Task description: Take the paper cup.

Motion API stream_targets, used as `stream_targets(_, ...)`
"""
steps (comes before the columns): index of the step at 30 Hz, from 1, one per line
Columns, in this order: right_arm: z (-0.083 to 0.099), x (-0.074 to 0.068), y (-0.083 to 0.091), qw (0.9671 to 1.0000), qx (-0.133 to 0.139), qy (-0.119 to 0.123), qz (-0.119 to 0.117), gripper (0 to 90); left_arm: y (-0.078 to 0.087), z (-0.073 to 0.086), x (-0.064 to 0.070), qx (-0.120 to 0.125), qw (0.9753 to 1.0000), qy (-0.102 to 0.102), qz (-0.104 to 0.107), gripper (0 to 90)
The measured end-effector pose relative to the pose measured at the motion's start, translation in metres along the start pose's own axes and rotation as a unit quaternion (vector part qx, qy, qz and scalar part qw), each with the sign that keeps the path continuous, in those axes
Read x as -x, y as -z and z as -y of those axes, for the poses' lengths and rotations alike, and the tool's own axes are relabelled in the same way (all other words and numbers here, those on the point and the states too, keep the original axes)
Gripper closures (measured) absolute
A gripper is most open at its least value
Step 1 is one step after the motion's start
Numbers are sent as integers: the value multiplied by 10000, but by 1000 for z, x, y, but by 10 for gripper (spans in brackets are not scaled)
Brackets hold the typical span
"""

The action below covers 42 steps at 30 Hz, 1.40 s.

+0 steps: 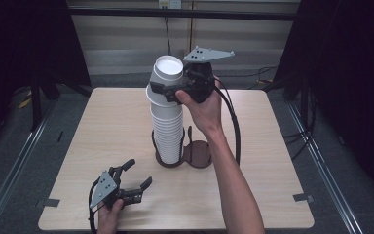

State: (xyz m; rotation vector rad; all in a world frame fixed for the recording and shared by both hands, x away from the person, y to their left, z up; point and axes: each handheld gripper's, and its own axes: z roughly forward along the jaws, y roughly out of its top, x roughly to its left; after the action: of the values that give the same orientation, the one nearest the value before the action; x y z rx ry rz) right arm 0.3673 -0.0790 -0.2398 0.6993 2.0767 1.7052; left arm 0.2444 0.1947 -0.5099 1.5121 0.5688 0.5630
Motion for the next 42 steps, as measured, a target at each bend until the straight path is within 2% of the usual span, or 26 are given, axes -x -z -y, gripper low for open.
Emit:
stream_targets(9, -5, -1, 10, 9996, 292, -35, -27, 194, 0, 0, 0, -21, 10000, -11, 9, 156)
stream_targets(21, -10, -3, 23, 9969, 787, -40, -62, 197, 0, 0, 0, -6, 10000, 6, 8, 156)
stream_targets(32, -13, -3, 35, 9944, 1054, -104, -39, 199, 0, 0, 0, -6, 10000, 9, 2, 156)
stream_targets(33, -14, -3, 36, 9943, 1059, -106, -51, 199, 0, 0, 0, -15, 10000, 4, 87, 156)
stream_targets(35, -14, -3, 37, 9941, 1078, -126, -83, 200, 0, 0, 0, -7, 9999, -8, 101, 155)
stream_targets(42, -15, -5, 53, 9931, 1164, -116, -82, 201, 1, 0, 0, -15, 9999, -37, 107, 155)
